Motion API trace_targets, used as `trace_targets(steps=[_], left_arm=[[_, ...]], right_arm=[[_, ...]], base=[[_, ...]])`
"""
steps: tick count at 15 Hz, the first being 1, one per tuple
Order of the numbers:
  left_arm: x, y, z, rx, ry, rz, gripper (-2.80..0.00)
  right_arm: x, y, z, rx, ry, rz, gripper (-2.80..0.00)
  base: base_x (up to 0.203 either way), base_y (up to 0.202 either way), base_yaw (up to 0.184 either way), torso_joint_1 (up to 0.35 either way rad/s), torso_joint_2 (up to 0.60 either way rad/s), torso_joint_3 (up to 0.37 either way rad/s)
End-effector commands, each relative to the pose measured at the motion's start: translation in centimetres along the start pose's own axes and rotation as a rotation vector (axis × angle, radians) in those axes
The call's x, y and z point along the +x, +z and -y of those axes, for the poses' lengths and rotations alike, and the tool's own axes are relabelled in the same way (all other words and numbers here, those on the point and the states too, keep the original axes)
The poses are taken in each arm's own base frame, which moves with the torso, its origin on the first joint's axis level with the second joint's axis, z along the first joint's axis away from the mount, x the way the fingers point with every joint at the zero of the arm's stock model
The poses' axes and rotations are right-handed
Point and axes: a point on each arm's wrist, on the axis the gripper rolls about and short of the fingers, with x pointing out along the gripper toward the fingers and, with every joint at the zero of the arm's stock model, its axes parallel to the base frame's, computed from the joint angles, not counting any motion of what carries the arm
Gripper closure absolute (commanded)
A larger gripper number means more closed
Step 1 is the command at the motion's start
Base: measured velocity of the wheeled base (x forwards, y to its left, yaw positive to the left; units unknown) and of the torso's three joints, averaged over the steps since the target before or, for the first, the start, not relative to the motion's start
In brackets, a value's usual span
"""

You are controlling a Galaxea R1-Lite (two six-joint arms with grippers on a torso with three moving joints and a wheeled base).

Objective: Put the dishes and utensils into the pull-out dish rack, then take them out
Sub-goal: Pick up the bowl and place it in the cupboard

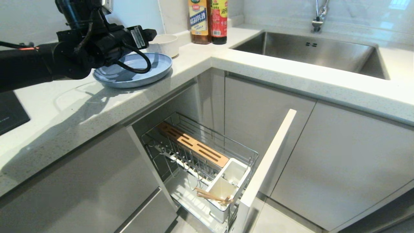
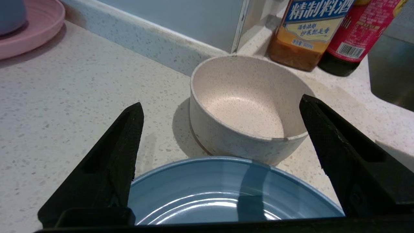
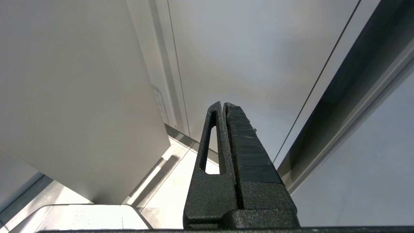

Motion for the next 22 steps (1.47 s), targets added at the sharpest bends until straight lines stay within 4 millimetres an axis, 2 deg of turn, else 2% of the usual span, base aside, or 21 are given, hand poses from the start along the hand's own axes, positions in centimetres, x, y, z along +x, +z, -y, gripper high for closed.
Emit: trace_targets(steps=[1,6,22], left_arm=[[0.36,-0.52,-0.11,0.001,0.000,-0.010,-2.80],[0.81,-1.18,-0.37,0.003,-0.014,-0.026,-2.80],[1.02,-1.48,-0.85,0.008,-0.039,-0.039,-2.80]], right_arm=[[0.01,-0.04,0.00,0.000,0.000,-0.002,0.00],[0.01,-0.04,0.00,0.000,0.000,-0.002,0.00],[0.01,-0.04,0.00,0.000,0.000,-0.002,0.00]], base=[[0.000,0.000,0.000,0.000,0.00,0.000],[0.000,0.000,0.000,0.000,0.00,0.000],[0.000,0.000,0.000,0.000,0.00,0.000]])
